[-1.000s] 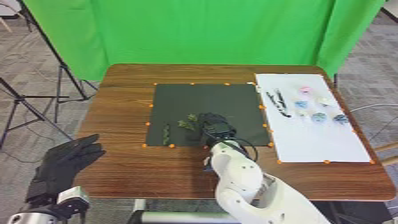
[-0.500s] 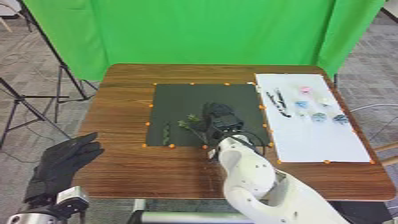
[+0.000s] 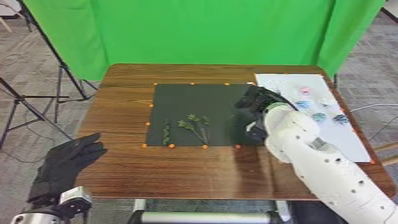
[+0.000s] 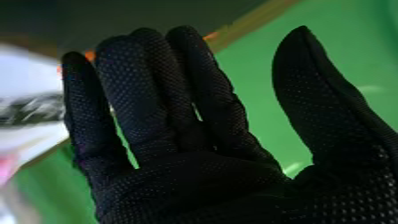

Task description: Arrange flowers

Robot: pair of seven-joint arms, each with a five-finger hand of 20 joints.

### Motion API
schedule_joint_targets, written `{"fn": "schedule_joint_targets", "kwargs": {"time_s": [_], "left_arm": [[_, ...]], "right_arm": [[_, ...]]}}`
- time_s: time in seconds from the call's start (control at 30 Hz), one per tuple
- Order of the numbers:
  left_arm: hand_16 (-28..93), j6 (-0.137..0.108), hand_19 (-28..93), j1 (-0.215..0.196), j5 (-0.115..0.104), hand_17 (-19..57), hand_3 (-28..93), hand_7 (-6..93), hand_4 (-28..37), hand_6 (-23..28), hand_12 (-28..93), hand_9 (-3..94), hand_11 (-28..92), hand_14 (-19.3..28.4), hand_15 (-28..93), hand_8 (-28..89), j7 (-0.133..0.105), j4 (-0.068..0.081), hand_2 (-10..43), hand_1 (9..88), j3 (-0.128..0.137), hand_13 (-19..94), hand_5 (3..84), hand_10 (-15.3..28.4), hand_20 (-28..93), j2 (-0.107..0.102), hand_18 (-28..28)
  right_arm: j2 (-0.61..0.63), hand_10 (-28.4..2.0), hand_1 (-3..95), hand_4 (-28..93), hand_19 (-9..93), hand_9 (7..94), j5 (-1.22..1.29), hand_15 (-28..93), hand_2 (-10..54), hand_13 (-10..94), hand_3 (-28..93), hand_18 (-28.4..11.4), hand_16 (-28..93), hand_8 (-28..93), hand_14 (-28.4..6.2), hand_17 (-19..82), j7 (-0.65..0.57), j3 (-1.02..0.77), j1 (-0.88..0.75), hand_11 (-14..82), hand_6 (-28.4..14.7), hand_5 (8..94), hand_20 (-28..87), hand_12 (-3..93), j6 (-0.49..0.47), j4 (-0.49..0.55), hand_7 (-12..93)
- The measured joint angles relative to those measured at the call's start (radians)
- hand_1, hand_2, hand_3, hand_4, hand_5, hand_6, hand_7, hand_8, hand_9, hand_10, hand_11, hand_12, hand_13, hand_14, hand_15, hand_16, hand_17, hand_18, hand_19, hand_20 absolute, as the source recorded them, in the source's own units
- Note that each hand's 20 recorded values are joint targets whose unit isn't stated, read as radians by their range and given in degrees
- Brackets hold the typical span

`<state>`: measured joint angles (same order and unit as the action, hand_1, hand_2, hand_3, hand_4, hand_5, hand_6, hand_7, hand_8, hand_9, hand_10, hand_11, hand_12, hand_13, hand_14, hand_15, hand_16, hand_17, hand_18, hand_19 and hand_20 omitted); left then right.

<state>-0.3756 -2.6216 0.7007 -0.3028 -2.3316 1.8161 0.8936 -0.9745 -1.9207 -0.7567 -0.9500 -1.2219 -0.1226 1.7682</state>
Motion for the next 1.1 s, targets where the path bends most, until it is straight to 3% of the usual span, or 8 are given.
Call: {"fn": "schedule_joint_targets", "kwargs": {"time_s": [0.23,0.47,0.77,1.1], "left_arm": [[-15,0.002,61,0.028,0.001,-10.0,79,14.9,-16.4,16.0,8,41.9,40,28.4,64,-9,0.001,0.005,7.1,28.3,-0.014,30,50.6,23.5,12,-0.001,21.8],[-15,0.003,61,0.033,-0.001,-10.0,79,14.8,-16.4,16.0,8,41.8,40,28.4,64,-9,0.000,0.009,6.9,28.1,-0.017,30,50.6,23.5,12,-0.001,21.8],[-15,0.019,61,0.058,0.000,-10.0,79,14.8,-16.6,16.0,9,41.8,40,28.4,64,-9,0.010,0.017,6.7,28.1,-0.030,30,50.6,23.4,12,0.001,21.8],[-15,0.020,61,0.066,0.000,-10.0,79,14.8,-16.7,15.9,8,41.7,40,28.4,64,-9,0.010,0.018,6.7,28.2,-0.033,30,50.5,23.4,12,0.002,21.8]], "right_arm": [[0.019,-24.0,27.1,-25,75,54.4,-0.228,77,-0.3,53,82,-28.1,16,-11,-18.0,20,-0.061,0.018,0.018,52.4,-12.8,58.0,-2,21.4,0.006,-0.063,29],[0.041,-23.9,27.9,-25,77,55.5,-0.296,80,-1.9,55,81,-28.3,17,-11,-18.3,22,-0.090,0.069,0.027,55.3,-13.1,58.7,-2,22.0,0.138,-0.121,29],[0.031,-24.1,28.4,-25,79,55.6,-0.371,80,-2.8,56,80,-28.4,19,-11,-18.6,23,-0.115,0.056,0.021,57.2,-13.4,59.2,-5,22.7,0.118,-0.165,29],[0.018,-23.5,31.3,-25,81,57.9,-0.368,80,-4.2,58,80,-28.4,19,-11,-18.2,25,-0.121,0.022,0.016,56.7,-12.6,61.3,-6,22.4,0.072,-0.196,29]]}}
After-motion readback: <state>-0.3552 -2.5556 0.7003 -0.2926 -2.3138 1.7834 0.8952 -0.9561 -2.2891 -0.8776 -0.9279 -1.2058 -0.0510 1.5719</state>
